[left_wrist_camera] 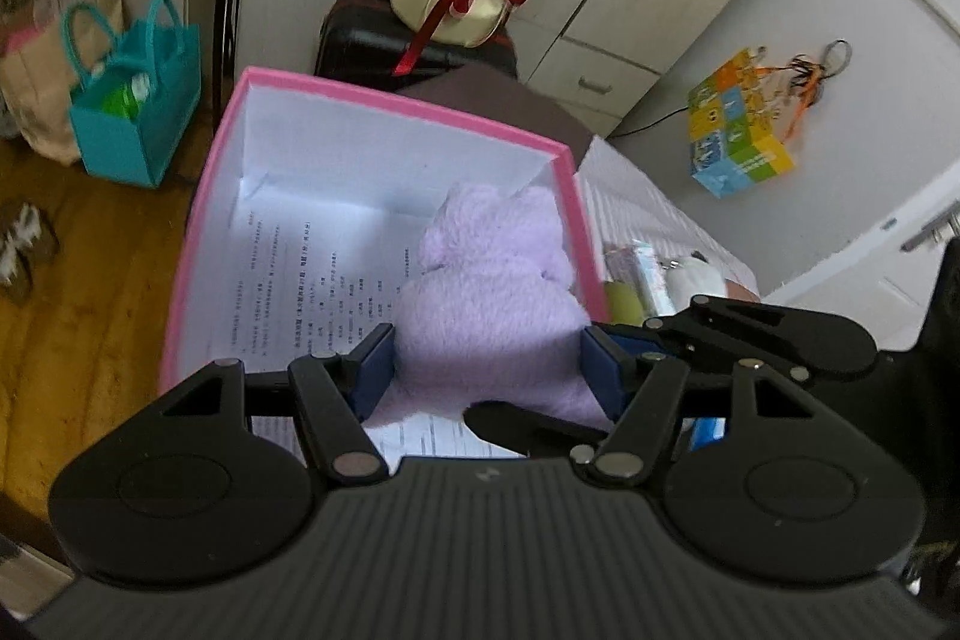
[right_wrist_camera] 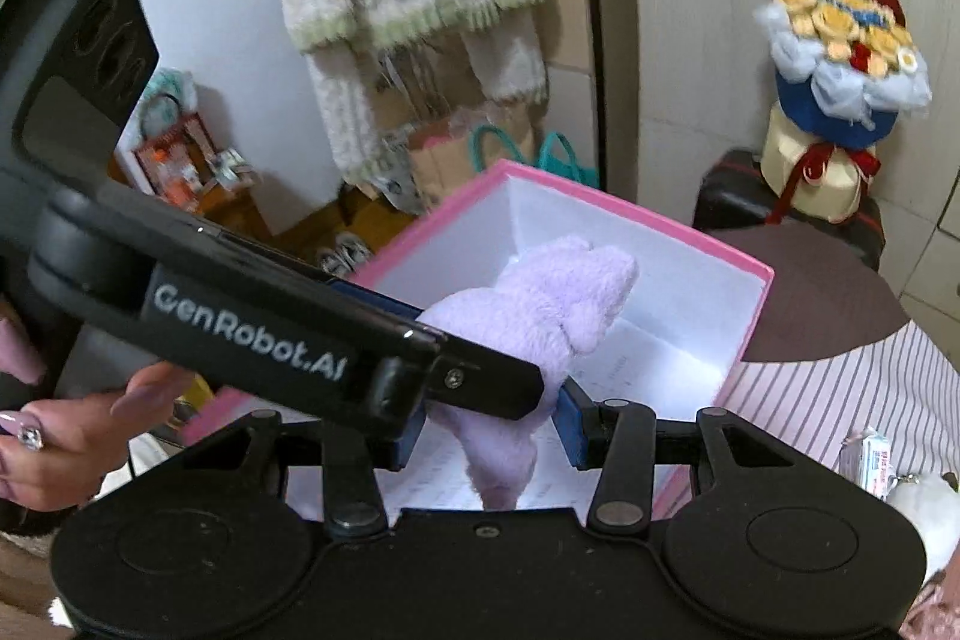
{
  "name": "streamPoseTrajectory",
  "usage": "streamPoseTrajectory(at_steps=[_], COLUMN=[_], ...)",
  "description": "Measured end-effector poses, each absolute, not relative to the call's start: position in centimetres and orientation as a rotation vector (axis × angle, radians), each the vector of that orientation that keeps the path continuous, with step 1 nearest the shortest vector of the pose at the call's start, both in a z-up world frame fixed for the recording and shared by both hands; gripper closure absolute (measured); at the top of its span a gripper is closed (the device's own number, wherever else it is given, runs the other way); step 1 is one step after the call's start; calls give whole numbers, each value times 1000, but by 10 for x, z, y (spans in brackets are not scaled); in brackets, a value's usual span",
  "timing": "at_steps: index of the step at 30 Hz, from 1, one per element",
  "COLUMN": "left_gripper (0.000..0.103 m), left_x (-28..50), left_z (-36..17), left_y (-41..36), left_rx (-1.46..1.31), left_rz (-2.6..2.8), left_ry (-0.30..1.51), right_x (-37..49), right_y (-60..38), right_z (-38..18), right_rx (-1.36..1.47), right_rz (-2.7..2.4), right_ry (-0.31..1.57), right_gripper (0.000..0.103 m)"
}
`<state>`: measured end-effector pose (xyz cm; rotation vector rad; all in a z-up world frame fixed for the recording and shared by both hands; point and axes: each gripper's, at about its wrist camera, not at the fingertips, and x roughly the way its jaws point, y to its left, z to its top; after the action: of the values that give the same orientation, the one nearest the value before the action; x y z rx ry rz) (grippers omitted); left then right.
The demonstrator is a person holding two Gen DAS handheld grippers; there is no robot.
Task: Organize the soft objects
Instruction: 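Lift the bunny with the left gripper and carry it over the pink box, then lower the bunny into the pink box and open the left gripper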
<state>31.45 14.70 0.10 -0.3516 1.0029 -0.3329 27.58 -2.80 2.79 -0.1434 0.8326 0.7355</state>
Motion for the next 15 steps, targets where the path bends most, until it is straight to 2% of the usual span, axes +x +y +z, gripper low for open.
streamPoseTrajectory(at_steps=[7,15], left_gripper=[38,41], left_x=[356,373], left_z=[-36,-52], left_y=[146,143], left_rx=[-422,-432], left_rz=[-274,-250], left_ry=[1085,1131], right_x=[315,328], right_y=[-14,5], right_z=[-3,-19], right_rx=[-232,-387], right_rz=[704,659], right_ry=[898,923], right_gripper=[52,53])
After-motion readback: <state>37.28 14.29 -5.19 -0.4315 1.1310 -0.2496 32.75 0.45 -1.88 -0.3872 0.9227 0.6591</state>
